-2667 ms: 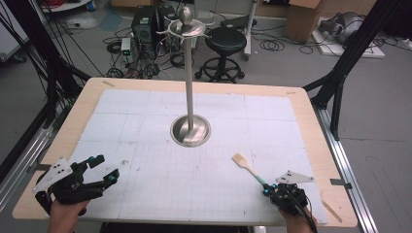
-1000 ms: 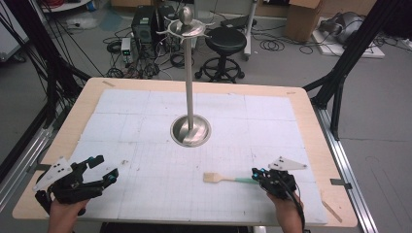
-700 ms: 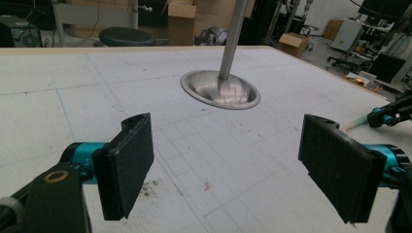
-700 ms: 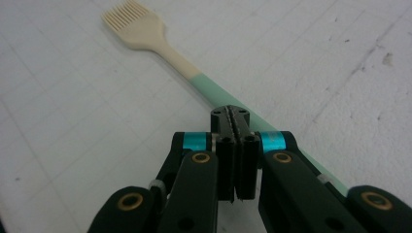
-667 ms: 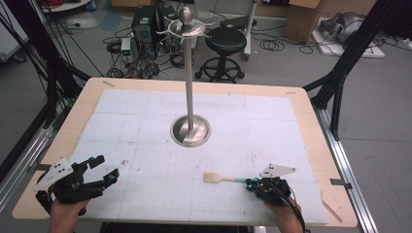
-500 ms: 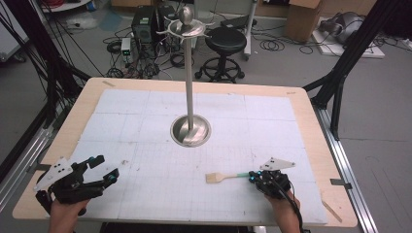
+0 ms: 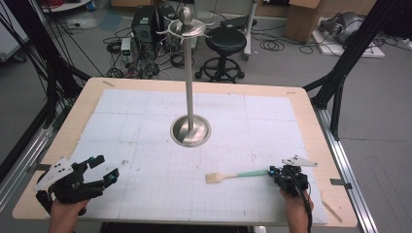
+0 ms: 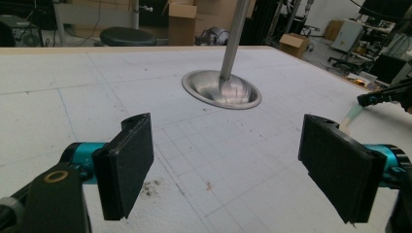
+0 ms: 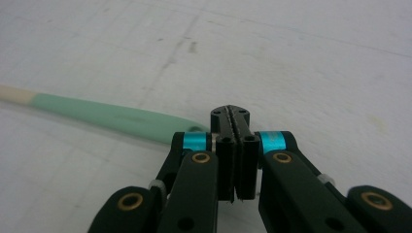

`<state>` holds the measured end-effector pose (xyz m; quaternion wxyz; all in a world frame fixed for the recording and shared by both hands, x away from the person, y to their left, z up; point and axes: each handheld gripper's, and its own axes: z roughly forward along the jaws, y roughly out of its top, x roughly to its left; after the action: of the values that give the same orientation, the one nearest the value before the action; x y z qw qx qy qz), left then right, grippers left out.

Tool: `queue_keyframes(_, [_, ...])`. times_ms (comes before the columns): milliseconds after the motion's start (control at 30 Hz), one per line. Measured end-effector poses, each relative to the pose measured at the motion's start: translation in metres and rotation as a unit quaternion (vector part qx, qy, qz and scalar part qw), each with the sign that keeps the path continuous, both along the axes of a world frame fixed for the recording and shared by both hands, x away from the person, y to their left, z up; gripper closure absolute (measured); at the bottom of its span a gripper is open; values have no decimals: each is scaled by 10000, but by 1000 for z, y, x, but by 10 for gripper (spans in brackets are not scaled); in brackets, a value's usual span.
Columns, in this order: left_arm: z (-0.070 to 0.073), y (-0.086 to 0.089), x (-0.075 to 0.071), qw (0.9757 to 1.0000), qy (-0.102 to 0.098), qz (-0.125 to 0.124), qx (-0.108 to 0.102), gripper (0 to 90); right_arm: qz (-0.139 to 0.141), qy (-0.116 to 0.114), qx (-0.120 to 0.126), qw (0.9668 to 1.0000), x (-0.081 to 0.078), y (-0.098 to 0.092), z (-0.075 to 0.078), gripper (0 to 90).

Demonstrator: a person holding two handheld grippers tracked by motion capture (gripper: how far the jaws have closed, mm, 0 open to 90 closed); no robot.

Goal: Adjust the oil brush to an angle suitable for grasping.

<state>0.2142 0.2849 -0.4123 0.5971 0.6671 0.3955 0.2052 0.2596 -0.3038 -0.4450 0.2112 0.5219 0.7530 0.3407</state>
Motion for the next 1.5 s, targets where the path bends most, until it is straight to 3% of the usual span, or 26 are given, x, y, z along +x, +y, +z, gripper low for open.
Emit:
queue_keyframes(233, [0,1,0,10000,-8,12,1,208,434,55,60,9990,11,39,1,897])
queue_keyframes(267, [0,2,0,10000,-2,17,9,208,609,56,44,9981,16,54,1,897])
queue_keyframes(300, [0,3,0,10000,-2,16,8,208,609,56,44,9981,16,54,1,897])
queue_keyframes(367, [0,4,0,10000,-4,31,-9,208,791,101,47,9968,21,75,1,897])
queue_keyframes(467, [1,6,0,10000,-9,51,-20,209,928,115,56,9956,23,90,1,897])
queue_keyframes(633, [1,6,0,10000,-15,48,-12,209,1138,170,122,9933,20,99,2,897])
queue_keyframes(700, [1,5,0,10000,-20,41,-4,208,1375,94,309,9900,14,104,4,897])
queue_keyframes(733, [1,5,0,10000,-17,42,-1,208,1375,94,309,9900,14,104,4,897])
queue_keyframes(767, [1,5,0,10000,-17,41,2,208,1716,24,418,9843,8,113,6,897])
queue_keyframes(800, [1,5,1,10000,-14,39,7,208,1716,24,418,9843,8,113,6,897])
queue_keyframes(833, [1,5,1,10000,-15,38,10,209,2041,40,397,9781,2,126,6,897])
queue_keyframes(867, [1,5,1,10000,-12,34,7,209,2041,40,397,9781,2,126,6,897])
queue_keyframes(900, [1,4,0,10000,-14,30,13,208,2329,74,420,9716,-2,141,4,897])
queue_keyframes(933, [1,4,0,10000,-17,30,14,208,2329,74,420,9716,-2,141,4,897])
queue_keyframes(967, [1,4,0,10000,-17,33,16,208,2607,150,426,9644,-4,155,2,897])
queue_keyframes(1000, [1,5,0,10000,-19,39,15,208,2607,150,426,9644,-4,155,2,897])
queue_keyframes(1033, [1,5,0,10000,-15,47,10,209,2726,184,378,9612,-5,163,0,897])
queue_keyframes(1067, [1,5,0,10000,-18,49,8,208,2780,151,277,9601,-6,169,-1,897])
queue_keyframes(1100, [1,5,0,10000,-19,48,8,208,2797,167,345,9593,-4,172,-1,896])
queue_keyframes(1500, [1,4,1,10000,-15,29,44,209,2601,130,338,9649,13,200,-1,896])
